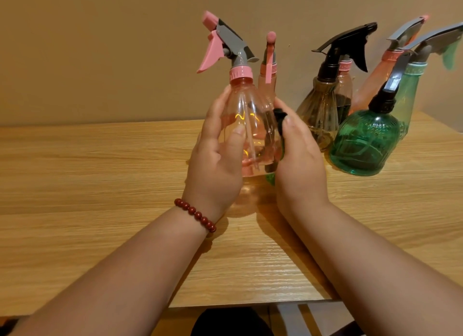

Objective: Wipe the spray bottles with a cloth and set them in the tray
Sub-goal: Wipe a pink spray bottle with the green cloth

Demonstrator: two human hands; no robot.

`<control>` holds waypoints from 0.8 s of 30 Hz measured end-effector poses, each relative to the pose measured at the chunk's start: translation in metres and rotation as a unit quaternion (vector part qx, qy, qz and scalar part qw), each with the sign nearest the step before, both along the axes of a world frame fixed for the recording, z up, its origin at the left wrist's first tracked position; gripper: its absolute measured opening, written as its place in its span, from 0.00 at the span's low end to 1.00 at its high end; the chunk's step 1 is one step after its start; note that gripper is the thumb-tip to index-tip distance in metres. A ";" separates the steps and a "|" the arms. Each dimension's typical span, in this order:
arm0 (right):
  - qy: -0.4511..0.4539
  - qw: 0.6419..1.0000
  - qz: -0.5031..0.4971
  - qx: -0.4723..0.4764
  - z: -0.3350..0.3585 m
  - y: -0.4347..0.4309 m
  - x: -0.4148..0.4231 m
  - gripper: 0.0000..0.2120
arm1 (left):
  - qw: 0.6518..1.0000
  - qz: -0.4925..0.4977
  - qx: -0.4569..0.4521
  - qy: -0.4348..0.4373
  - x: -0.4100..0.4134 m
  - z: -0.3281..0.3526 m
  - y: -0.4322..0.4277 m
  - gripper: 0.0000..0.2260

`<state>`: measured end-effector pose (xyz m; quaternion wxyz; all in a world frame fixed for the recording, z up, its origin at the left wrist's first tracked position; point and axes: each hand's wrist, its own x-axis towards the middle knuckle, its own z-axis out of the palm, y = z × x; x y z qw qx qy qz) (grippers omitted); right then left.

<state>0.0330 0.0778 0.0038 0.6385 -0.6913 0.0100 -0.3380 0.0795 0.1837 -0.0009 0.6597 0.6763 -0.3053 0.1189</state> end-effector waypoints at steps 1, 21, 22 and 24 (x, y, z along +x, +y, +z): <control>-0.020 0.999 -0.011 -0.039 0.000 0.002 -0.001 0.18 | 1.000 0.009 0.010 -0.008 0.000 0.000 -0.001 0.25; 0.061 0.996 -0.053 -0.025 0.008 -0.018 0.004 0.20 | 0.970 0.036 0.203 -0.130 -0.003 -0.005 0.007 0.26; 0.067 0.997 -0.047 -0.010 0.007 -0.020 0.005 0.19 | 0.971 0.035 0.199 -0.125 -0.003 -0.006 0.006 0.26; 0.045 0.997 -0.052 -0.038 0.006 -0.016 0.001 0.20 | 0.978 0.040 0.178 -0.103 -0.004 -0.006 0.002 0.26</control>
